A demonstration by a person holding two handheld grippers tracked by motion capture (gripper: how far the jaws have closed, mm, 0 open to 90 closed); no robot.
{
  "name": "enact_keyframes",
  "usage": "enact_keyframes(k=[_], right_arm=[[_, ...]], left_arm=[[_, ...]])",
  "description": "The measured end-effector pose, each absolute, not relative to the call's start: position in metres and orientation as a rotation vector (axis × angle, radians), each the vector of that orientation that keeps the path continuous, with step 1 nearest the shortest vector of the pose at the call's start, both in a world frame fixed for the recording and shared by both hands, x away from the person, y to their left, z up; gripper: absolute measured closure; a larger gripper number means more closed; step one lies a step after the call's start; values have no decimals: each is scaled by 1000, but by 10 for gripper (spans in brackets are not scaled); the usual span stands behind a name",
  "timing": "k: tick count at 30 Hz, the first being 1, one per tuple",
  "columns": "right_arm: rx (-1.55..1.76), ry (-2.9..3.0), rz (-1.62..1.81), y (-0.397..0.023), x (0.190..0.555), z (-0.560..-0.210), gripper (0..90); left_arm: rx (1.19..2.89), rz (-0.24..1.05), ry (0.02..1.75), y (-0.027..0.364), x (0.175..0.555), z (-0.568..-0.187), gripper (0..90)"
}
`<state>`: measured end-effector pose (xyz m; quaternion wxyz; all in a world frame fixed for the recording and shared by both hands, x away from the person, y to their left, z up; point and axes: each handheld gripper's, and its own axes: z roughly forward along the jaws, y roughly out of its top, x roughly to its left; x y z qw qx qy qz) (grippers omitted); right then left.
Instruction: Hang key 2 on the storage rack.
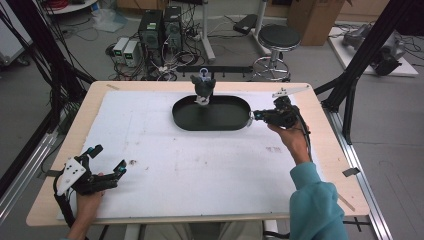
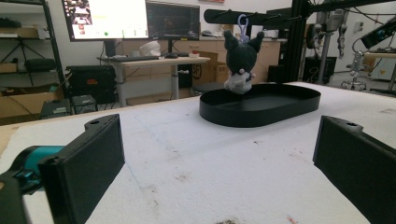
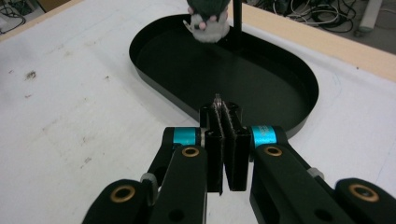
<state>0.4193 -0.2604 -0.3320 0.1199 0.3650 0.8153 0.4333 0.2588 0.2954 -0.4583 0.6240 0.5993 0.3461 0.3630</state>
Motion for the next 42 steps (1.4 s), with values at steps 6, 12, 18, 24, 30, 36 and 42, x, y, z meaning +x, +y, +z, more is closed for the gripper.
enact_keyframes(k=[6,12,18,24,30,36,42], right_arm=[[1054,2375,1263,-255,432,-320,888],[1034,2369,1269,-248,445,-306,889],[985,2369,1265,-239,457,-290,889],[954,2362,1262,-233,469,-279,889],[935,2356,1245,-229,478,-271,889],[903,2357,1222,-227,488,-264,889],[895,2364,1202,-223,495,-257,888]], left_arm=[[1376,833,795,295,259,-458,23],[1374,834,793,295,259,-458,23],[1373,835,792,295,259,-458,23],[1373,834,793,295,259,-458,23],[1371,835,791,295,259,-458,23],[1374,835,790,295,258,-458,23],[1370,835,789,295,258,-459,23]])
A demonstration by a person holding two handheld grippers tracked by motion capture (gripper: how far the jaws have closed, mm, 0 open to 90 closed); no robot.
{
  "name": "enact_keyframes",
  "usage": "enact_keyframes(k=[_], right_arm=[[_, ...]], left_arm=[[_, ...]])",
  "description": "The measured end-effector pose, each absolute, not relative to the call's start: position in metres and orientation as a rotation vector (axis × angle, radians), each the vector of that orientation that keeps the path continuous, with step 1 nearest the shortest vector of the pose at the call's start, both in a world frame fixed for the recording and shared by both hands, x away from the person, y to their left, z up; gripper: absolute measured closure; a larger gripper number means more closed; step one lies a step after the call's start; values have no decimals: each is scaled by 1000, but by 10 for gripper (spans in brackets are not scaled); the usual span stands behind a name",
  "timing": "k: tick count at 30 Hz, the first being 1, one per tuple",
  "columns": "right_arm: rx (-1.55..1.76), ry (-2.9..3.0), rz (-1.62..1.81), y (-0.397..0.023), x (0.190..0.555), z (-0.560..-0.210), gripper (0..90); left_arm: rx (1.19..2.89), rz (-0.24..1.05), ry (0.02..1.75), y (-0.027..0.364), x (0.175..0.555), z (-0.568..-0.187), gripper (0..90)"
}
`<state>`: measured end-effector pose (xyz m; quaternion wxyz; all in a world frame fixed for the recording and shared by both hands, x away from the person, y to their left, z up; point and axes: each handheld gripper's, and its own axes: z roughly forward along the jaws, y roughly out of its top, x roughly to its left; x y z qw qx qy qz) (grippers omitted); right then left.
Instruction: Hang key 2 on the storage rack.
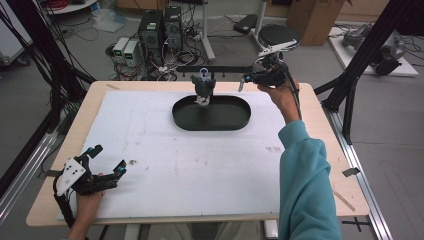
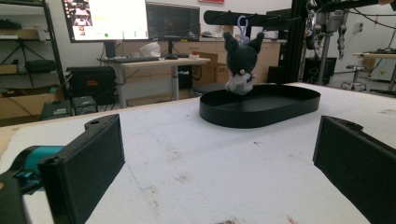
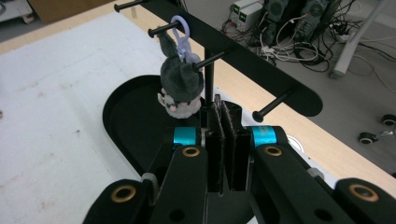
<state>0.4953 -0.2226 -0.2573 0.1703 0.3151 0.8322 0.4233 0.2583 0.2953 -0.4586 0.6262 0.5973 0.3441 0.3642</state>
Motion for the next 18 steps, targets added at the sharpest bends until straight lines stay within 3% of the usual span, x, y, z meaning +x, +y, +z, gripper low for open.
enact_keyframes(k=[18], right_arm=[[893,2412,1152,-217,514,-257,888]], left_arm=[[1377,840,788,296,258,-458,23]])
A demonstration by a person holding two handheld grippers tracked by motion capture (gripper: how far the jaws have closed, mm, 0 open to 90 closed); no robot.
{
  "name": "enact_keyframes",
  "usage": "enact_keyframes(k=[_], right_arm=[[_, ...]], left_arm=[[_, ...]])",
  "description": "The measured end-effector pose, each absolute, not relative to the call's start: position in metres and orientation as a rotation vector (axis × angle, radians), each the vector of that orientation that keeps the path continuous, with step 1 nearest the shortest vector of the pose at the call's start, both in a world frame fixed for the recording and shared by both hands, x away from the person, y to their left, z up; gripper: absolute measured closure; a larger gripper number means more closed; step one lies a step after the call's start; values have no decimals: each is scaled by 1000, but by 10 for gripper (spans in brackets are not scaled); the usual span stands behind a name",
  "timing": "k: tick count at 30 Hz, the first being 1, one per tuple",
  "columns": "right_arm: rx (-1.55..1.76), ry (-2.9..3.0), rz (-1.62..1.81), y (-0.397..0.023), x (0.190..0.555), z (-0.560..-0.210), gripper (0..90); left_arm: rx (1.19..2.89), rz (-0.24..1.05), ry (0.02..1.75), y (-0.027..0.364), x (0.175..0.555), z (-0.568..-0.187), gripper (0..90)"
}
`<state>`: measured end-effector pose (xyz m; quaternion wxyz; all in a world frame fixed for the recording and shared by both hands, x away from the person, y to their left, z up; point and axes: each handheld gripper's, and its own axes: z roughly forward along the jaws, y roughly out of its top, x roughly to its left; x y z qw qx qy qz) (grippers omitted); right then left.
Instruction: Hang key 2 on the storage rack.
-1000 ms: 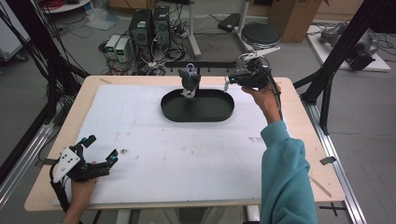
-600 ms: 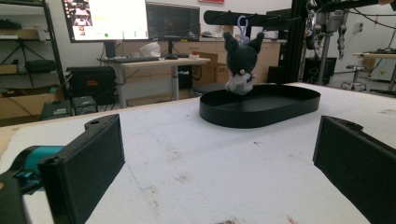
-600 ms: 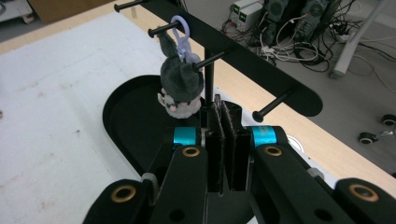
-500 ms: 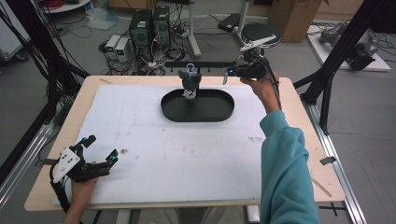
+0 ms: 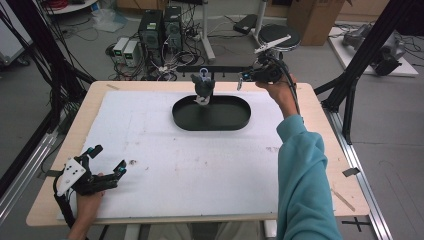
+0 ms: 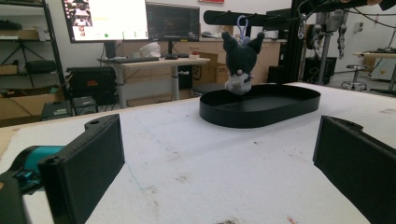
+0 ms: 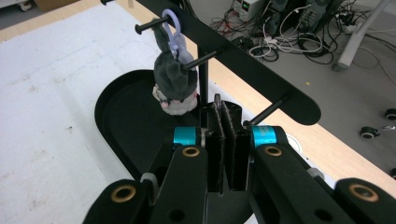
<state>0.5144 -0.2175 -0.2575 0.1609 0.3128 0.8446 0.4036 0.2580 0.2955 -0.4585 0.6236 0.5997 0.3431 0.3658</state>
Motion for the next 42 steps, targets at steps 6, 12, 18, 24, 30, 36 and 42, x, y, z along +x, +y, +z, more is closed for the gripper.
enact_keyframes(k=[6,12,18,24,30,36,42], right_arm=[[892,2406,1132,-218,517,-260,888],[915,2404,1108,-221,520,-262,888],[918,2400,1102,-222,522,-263,888],[918,2401,1080,-221,525,-264,887],[925,2398,1063,-217,528,-264,887],[942,2387,1050,-222,533,-262,887],[942,2397,1063,-221,533,-262,887]], left_arm=[[1374,841,787,295,258,-459,23],[1373,842,785,295,258,-459,23],[1373,842,783,295,258,-459,23],[1371,841,785,295,258,-459,23],[1371,841,783,295,258,-459,23],[1374,843,785,295,258,-459,23],[1374,842,783,295,258,-459,23]])
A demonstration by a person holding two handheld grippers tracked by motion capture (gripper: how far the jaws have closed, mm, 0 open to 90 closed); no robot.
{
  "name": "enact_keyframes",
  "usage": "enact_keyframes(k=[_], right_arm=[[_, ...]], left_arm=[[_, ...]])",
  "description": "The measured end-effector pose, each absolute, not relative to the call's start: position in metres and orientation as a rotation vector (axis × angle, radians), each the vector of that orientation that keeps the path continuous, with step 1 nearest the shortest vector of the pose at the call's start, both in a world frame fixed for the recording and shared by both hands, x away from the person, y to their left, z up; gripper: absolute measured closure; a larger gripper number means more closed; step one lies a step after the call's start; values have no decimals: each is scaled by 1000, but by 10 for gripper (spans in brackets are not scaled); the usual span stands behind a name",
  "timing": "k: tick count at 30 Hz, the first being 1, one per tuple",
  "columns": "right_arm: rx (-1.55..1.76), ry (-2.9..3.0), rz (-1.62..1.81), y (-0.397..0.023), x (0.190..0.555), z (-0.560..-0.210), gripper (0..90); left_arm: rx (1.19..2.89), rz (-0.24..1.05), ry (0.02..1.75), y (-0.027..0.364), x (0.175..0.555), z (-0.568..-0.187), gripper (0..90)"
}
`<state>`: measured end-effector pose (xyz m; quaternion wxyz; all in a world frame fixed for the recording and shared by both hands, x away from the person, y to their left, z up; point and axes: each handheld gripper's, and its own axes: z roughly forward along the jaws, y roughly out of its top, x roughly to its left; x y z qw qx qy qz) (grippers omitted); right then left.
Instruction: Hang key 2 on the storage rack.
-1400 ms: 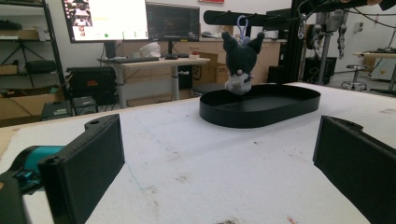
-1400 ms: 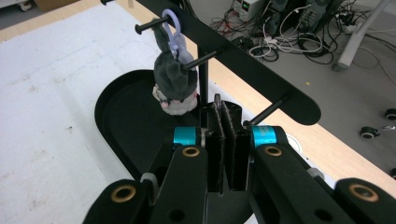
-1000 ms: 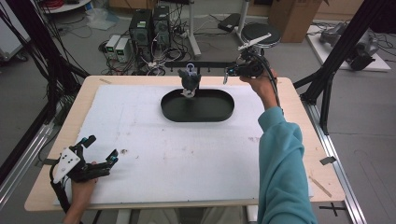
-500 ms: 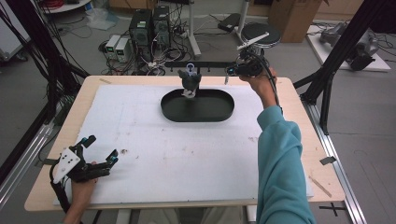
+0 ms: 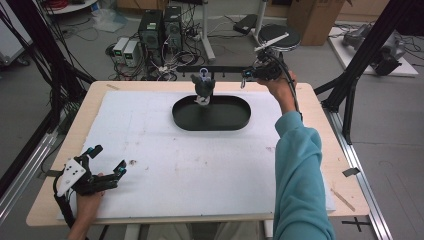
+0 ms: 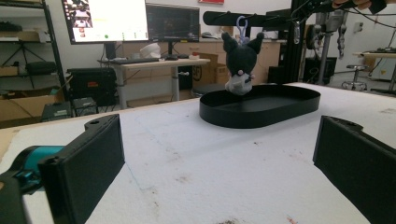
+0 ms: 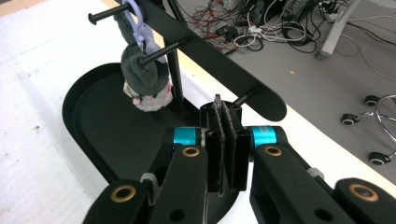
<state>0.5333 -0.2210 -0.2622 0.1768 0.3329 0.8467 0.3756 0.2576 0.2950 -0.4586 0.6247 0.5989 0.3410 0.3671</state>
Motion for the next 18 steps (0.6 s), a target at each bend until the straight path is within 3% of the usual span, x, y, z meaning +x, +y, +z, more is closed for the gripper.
enact_keyframes(k=[18], right_arm=[[967,2353,1051,-224,541,-267,886]], left_arm=[[1373,845,782,295,258,-459,23]])
